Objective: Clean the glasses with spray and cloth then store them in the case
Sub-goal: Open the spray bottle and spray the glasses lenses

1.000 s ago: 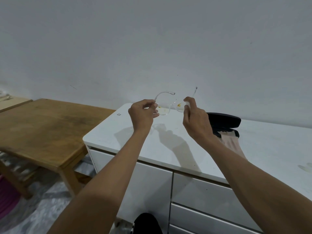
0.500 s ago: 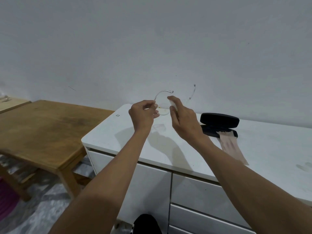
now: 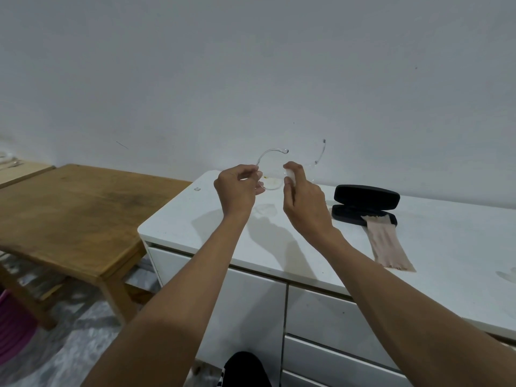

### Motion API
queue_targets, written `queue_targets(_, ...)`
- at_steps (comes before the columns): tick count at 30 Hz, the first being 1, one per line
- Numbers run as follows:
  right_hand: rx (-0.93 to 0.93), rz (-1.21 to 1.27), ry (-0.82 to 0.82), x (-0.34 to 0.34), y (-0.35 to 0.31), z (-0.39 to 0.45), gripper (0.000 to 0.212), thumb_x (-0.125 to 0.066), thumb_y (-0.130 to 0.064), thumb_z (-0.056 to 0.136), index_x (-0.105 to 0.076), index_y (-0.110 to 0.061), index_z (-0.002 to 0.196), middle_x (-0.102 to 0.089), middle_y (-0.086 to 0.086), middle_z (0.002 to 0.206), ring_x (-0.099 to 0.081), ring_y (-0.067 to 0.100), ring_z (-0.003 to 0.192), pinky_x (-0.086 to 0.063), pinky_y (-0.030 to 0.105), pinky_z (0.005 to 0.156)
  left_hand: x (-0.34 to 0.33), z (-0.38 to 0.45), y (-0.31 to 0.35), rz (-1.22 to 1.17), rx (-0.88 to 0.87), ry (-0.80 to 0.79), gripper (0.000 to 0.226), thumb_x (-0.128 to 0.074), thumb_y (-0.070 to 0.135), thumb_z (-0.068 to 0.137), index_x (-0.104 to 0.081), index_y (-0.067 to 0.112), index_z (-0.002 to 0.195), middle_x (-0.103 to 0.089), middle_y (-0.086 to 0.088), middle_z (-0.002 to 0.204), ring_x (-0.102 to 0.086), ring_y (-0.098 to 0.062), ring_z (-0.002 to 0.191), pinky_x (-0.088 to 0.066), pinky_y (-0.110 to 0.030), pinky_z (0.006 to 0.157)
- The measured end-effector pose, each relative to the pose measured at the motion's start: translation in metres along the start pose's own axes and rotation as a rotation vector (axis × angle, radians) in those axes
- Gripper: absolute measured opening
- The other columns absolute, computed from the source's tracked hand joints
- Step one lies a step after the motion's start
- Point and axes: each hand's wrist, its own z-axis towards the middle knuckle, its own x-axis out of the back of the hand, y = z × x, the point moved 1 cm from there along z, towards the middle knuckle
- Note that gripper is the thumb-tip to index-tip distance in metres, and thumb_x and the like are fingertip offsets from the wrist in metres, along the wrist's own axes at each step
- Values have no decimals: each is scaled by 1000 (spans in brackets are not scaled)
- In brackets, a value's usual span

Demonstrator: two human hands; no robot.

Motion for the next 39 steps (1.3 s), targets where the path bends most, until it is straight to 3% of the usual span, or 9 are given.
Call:
queue_targets(5, -140, 142, 160, 18, 9, 4, 34, -39, -26, 108, -48, -27, 140, -45, -7, 54, -49, 16, 52, -40, 35, 57, 1, 5, 0, -49, 23, 20, 12, -75, -5, 85, -76, 0, 95, -73, -17, 81, -66, -15, 52, -64, -36, 62)
queue_targets(8, -339, 337, 278, 28, 19, 7, 30, -46, -32, 106, -56, -33, 134, -52, 2, 62, -48, 19, 53, -47, 33, 57, 1, 8, 5, -98, 22, 29, 11, -73, -7, 85, -75, 2, 91, -72, -16, 78, -68, -20, 56, -63, -33, 60)
queue_targets(11, -642, 773, 289, 31, 30, 9, 28, -52, -33, 104, -64, -35, 129, -53, 7, 71, -37, 17, 45, -34, 23, 42, 0, 9, 11, -122, 7, 18, 12, -73, -7, 85, -75, 4, 89, -72, -17, 78, -70, -24, 58, -62, -33, 60)
queue_targets(16, -909, 1208, 193, 37, 32, 17, 29, -48, -28, 102, -68, -35, 121, -47, 1, 68, -23, 13, 42, -21, 20, 39, 0, 10, 13, -147, -5, -11, 12, -73, -7, 85, -75, 4, 89, -72, -17, 78, -69, -26, 60, -63, -36, 62)
queue_targets(24, -958, 1451, -44, 38, 26, 15, 19, -52, -31, 102, -67, -39, 108, -39, -6, 58, -21, 7, 36, -13, 17, 33, 0, 11, 11, -158, -6, -38, 10, -73, -7, 85, -75, 0, 93, -73, -22, 85, -70, -31, 62, -64, -40, 67)
queue_targets(32, -974, 1454, -4, 34, 28, 12, 13, -55, -29, 101, -66, -35, 98, -38, -7, 61, -22, 7, 35, -12, 17, 32, -1, 12, 10, -145, -11, -47, 9, -74, -6, 86, -75, -2, 94, -73, -20, 83, -69, -24, 57, -64, -40, 67)
queue_targets(36, -981, 1435, -50, 27, 29, 8, 15, -54, -32, 102, -65, -36, 112, -38, -7, 60, -23, 5, 37, -14, 16, 31, -3, 11, 9, -138, -9, -48, 10, -74, -5, 86, -75, -3, 95, -73, -19, 83, -70, -21, 56, -64, -40, 67)
queue_targets(39, -1025, 1468, -115, 16, 25, 5, 9, -54, -36, 103, -60, -31, 107, -39, -7, 59, -24, 4, 35, -14, 15, 30, -7, 10, 9, -134, -7, -44, 9, -75, -4, 85, -76, -1, 94, -74, -19, 83, -69, -26, 59, -65, -41, 67)
